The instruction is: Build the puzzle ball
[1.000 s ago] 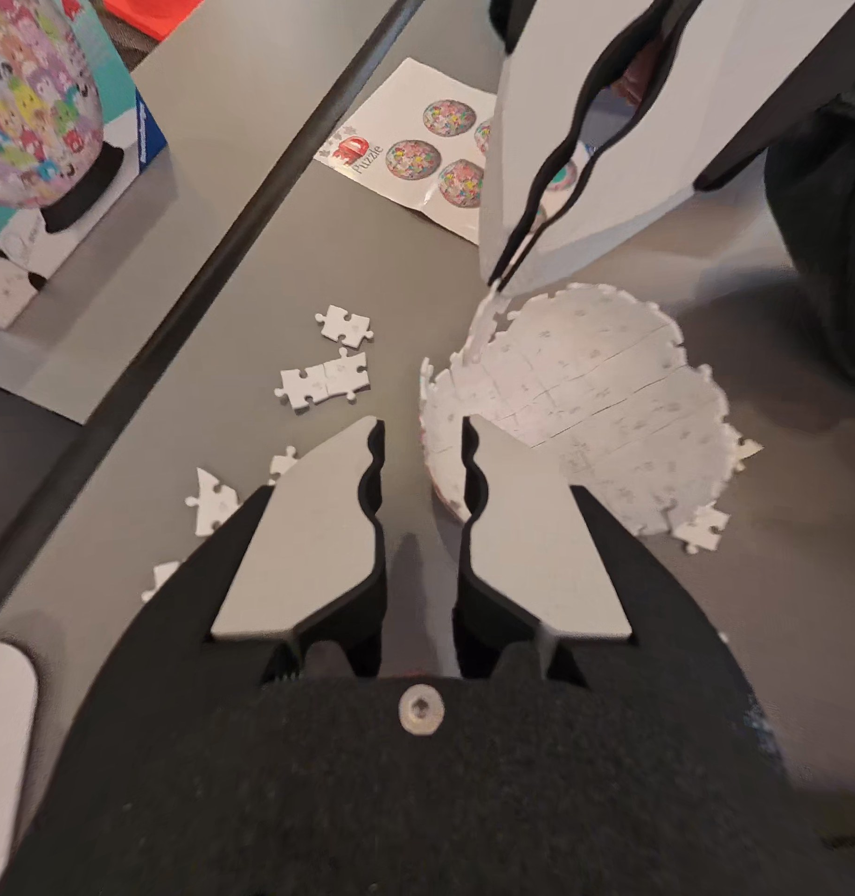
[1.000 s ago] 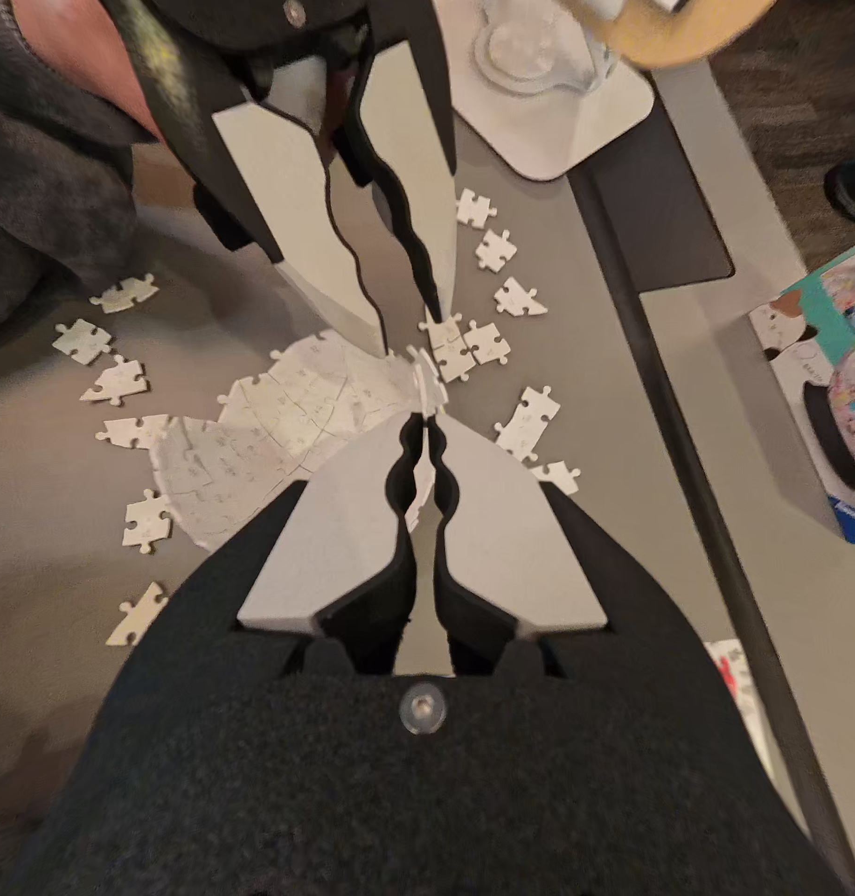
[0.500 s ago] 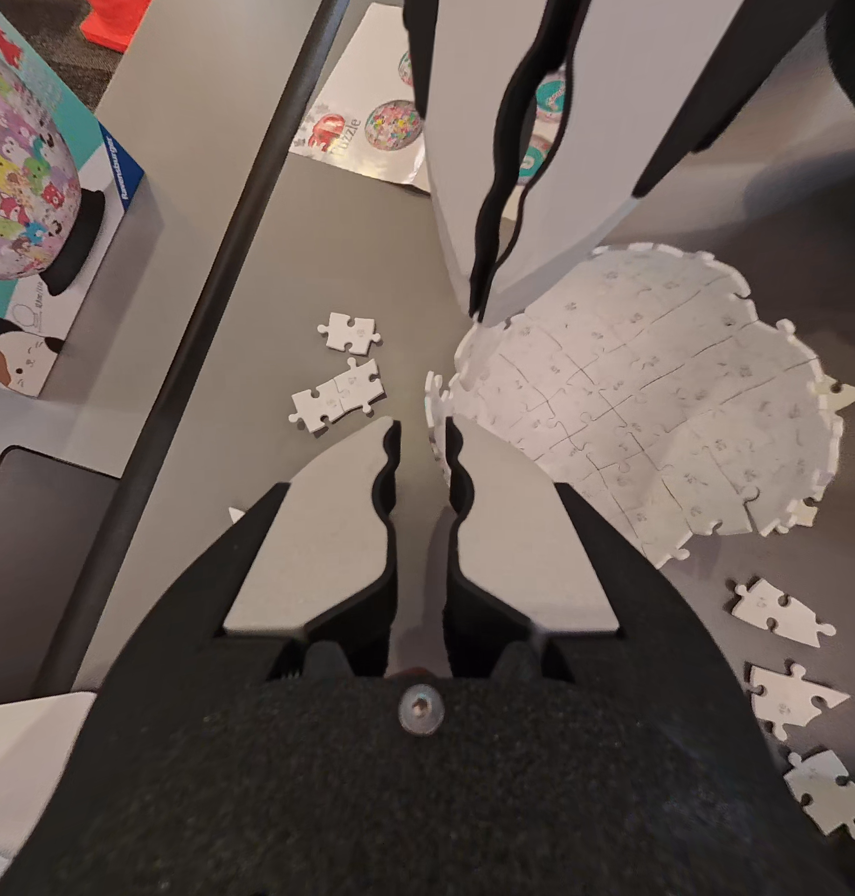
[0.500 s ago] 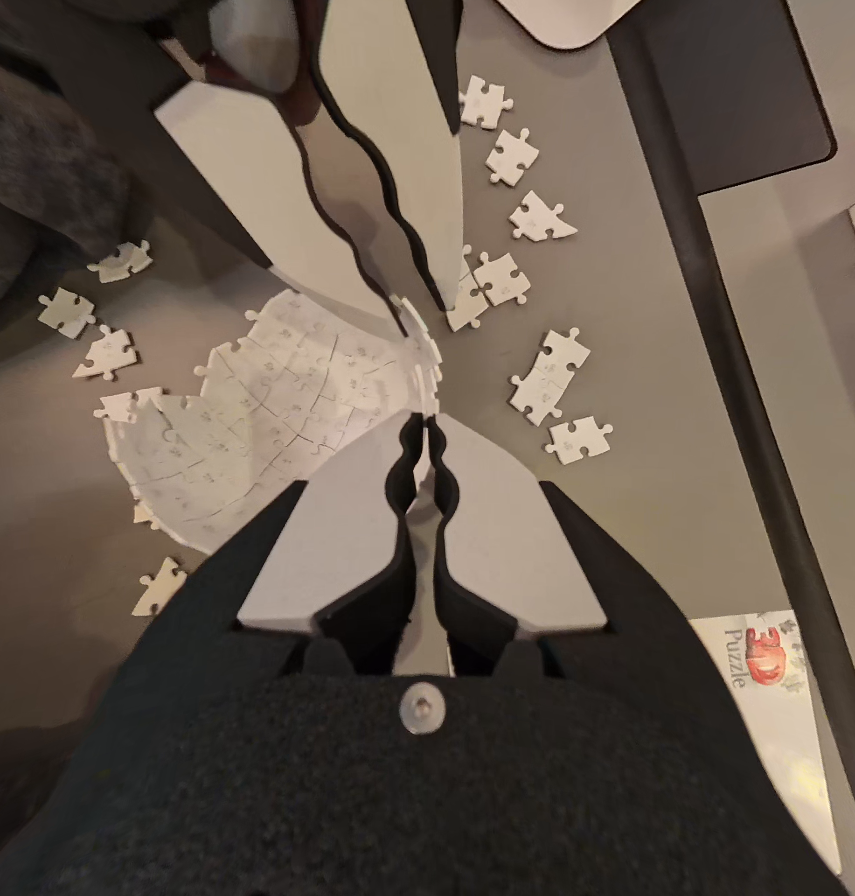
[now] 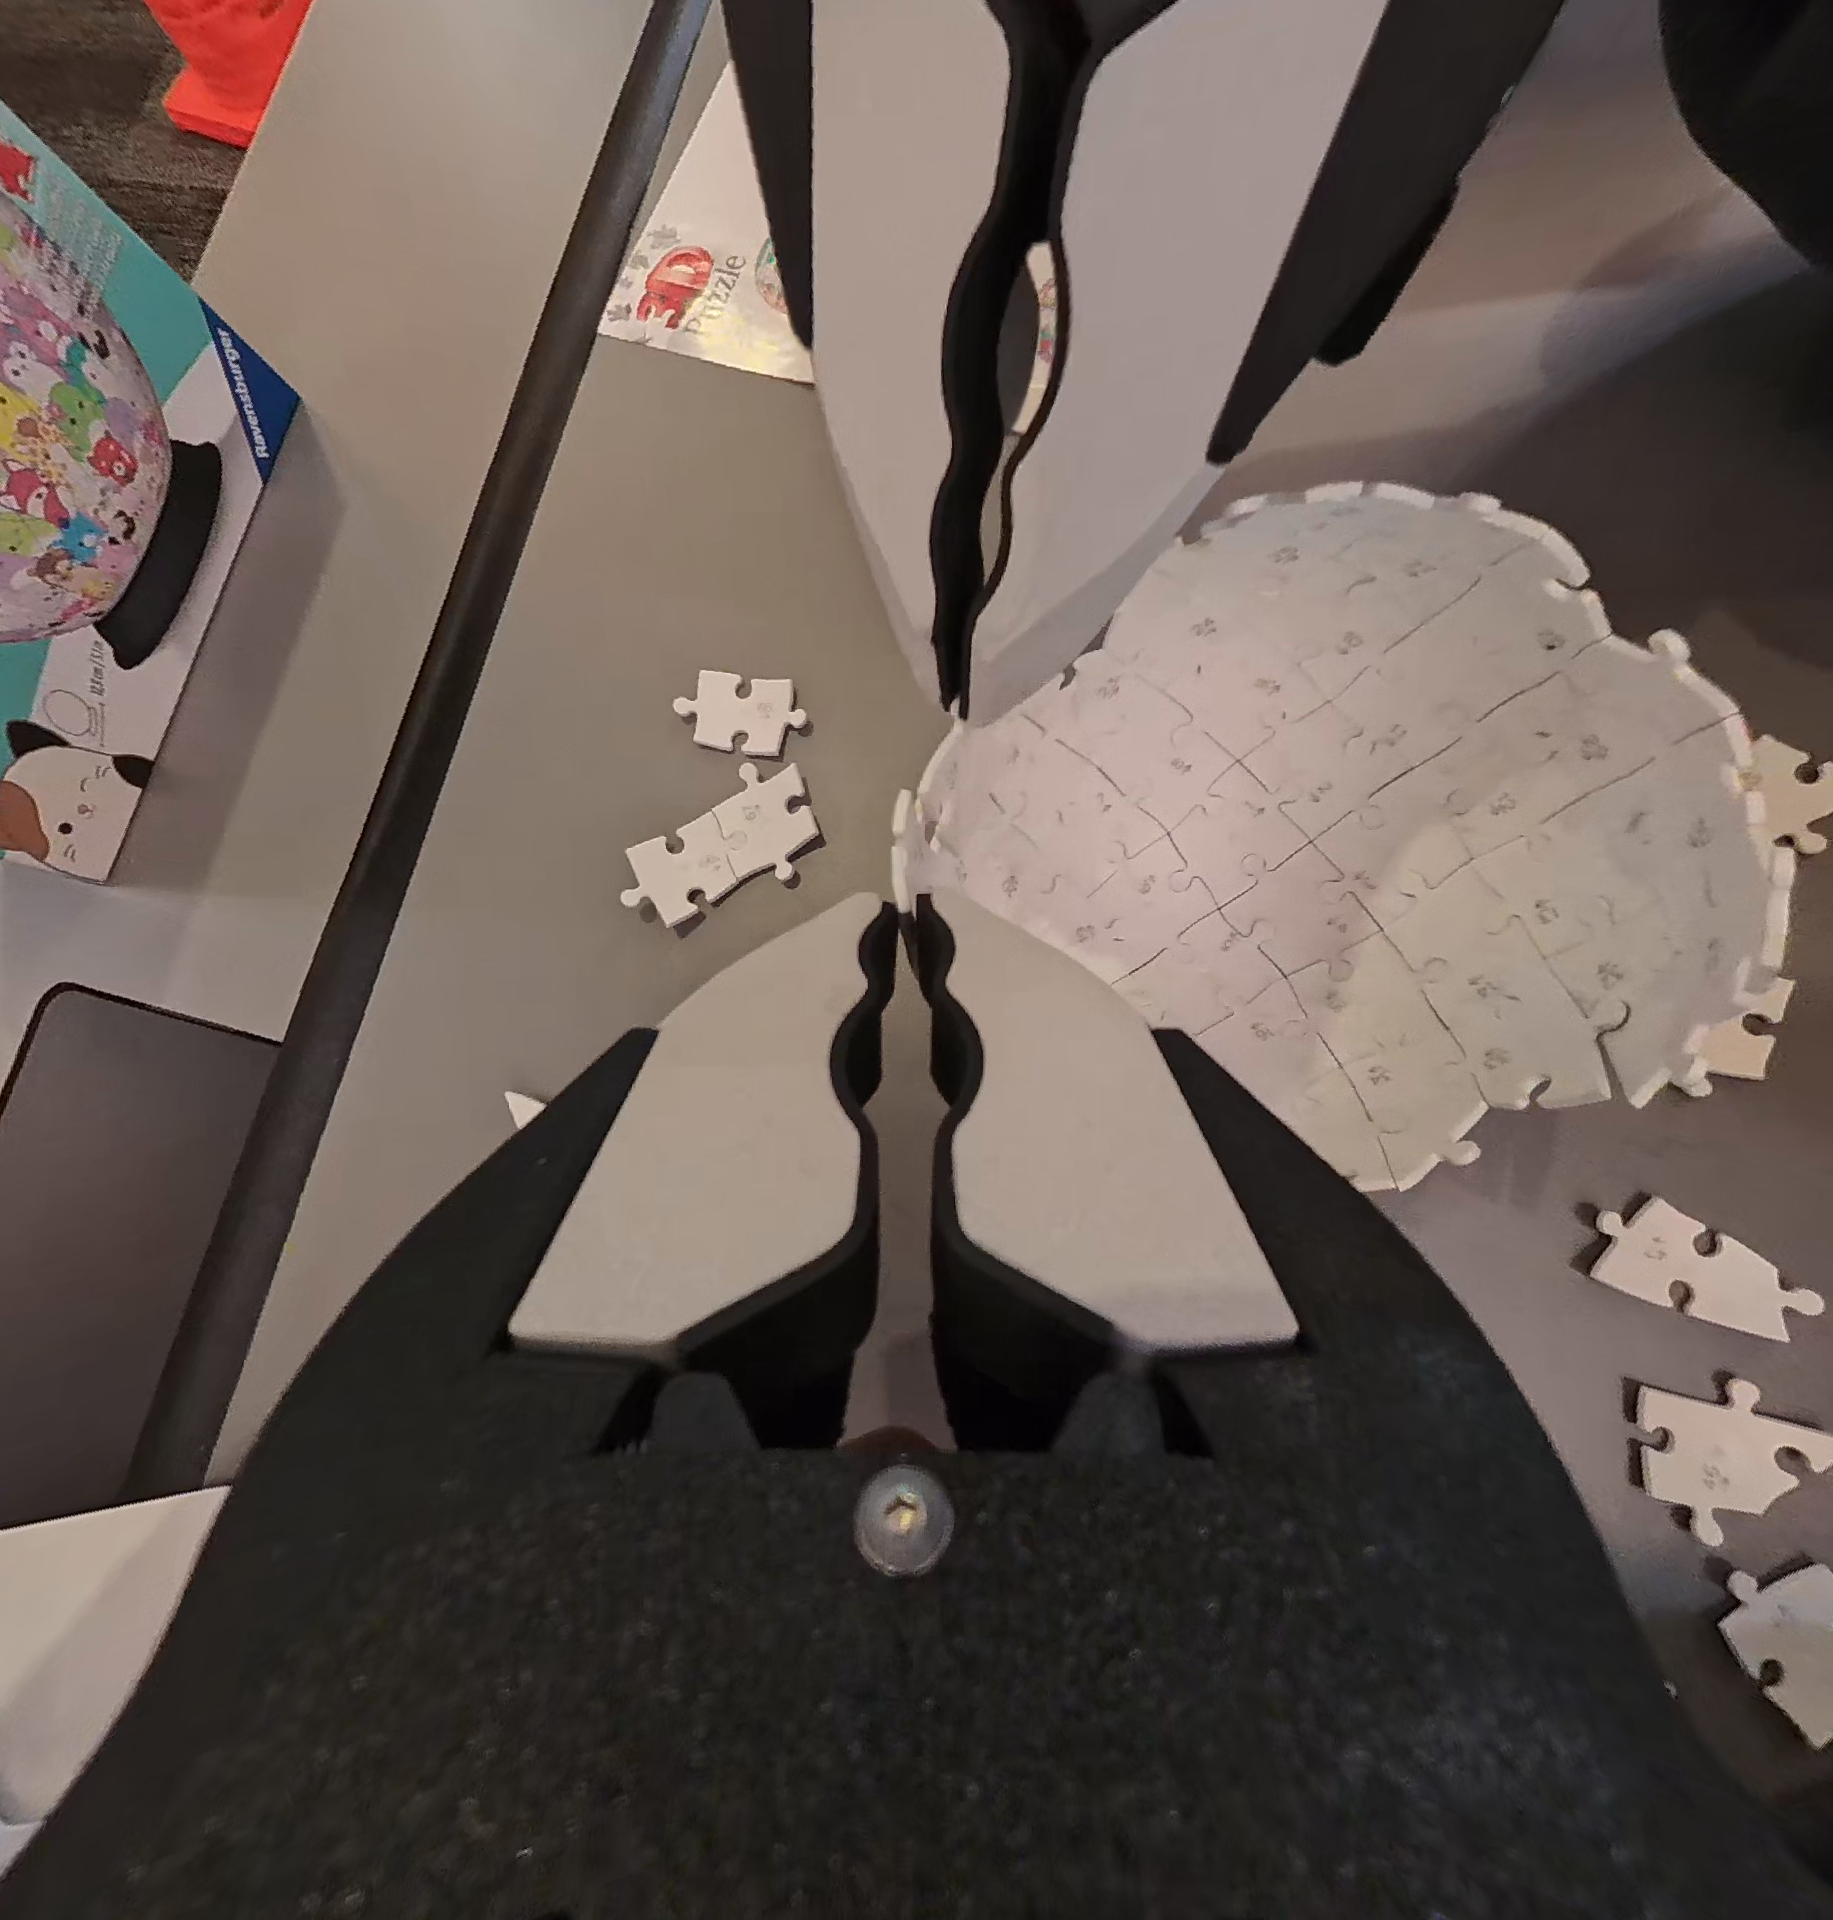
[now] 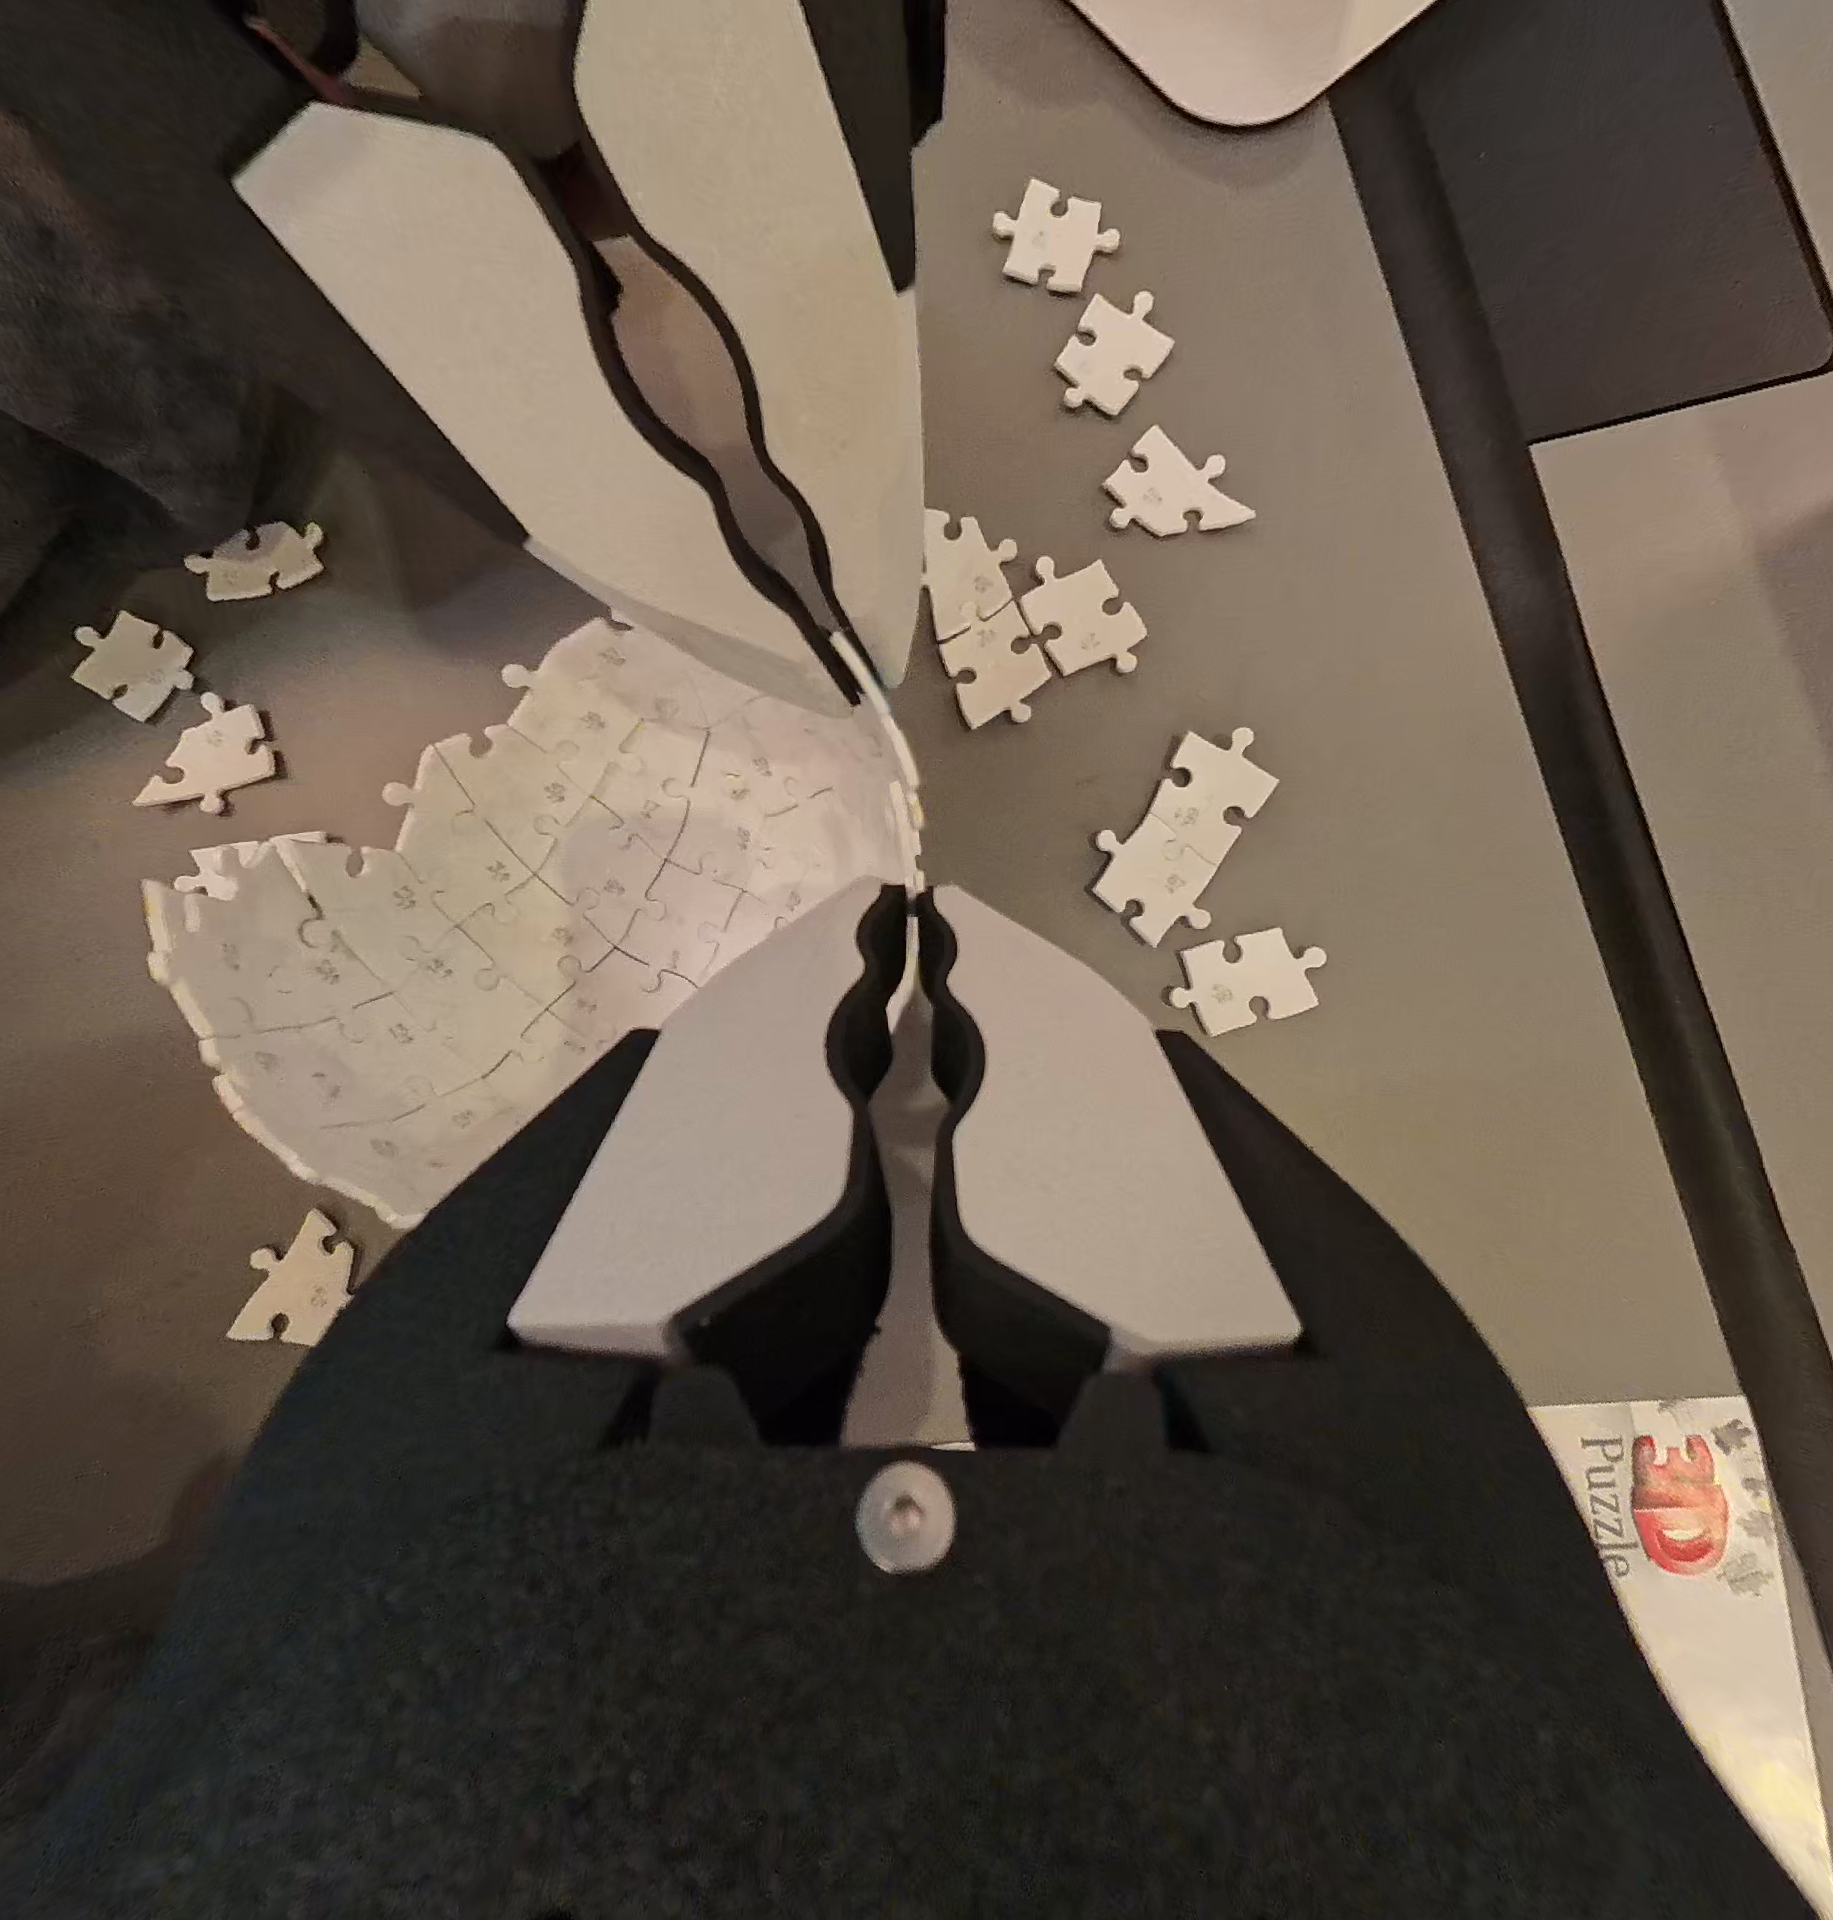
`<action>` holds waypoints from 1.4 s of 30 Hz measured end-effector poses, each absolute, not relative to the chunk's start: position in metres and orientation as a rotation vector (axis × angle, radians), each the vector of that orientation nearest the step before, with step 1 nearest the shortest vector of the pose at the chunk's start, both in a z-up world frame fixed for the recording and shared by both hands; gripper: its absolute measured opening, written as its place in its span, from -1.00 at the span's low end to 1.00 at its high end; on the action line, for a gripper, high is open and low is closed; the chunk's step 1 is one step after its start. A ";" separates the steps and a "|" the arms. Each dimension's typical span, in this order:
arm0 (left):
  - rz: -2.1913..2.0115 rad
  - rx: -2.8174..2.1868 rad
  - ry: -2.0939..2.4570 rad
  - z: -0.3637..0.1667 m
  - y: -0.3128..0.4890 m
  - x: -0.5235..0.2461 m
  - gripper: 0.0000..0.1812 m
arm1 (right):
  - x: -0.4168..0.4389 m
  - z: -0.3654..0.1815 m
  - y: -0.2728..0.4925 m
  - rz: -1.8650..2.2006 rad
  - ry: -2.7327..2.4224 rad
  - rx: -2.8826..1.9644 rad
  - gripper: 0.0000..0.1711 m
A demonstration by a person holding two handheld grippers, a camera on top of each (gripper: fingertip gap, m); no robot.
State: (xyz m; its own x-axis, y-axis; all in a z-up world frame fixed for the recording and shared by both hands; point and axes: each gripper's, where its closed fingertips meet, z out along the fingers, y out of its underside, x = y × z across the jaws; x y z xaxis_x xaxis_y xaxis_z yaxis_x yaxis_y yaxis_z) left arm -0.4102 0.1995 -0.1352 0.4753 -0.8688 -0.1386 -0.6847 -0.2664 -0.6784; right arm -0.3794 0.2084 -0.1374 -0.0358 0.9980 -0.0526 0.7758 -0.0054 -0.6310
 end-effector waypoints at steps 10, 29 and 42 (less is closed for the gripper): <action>-0.315 -2.015 1.303 -0.135 0.200 -0.411 -0.97 | -0.380 -0.139 0.212 0.738 -1.842 -1.830 -0.98; -0.309 -2.018 1.305 -0.136 0.199 -0.414 -0.96 | -0.384 -0.140 0.213 0.776 -1.802 -1.867 -0.98; -0.497 -2.203 1.225 -0.155 0.197 -0.415 -0.53 | -0.387 -0.141 0.213 0.731 -1.828 -1.831 -0.98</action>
State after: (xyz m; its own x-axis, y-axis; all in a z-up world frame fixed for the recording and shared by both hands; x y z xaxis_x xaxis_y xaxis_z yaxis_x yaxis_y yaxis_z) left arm -0.4149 0.1965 -0.1546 0.5125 -0.8574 0.0470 -0.6481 -0.4221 -0.6339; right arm -0.3870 0.2128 -0.1408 -0.0186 0.9984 -0.0537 0.7605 -0.0207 -0.6490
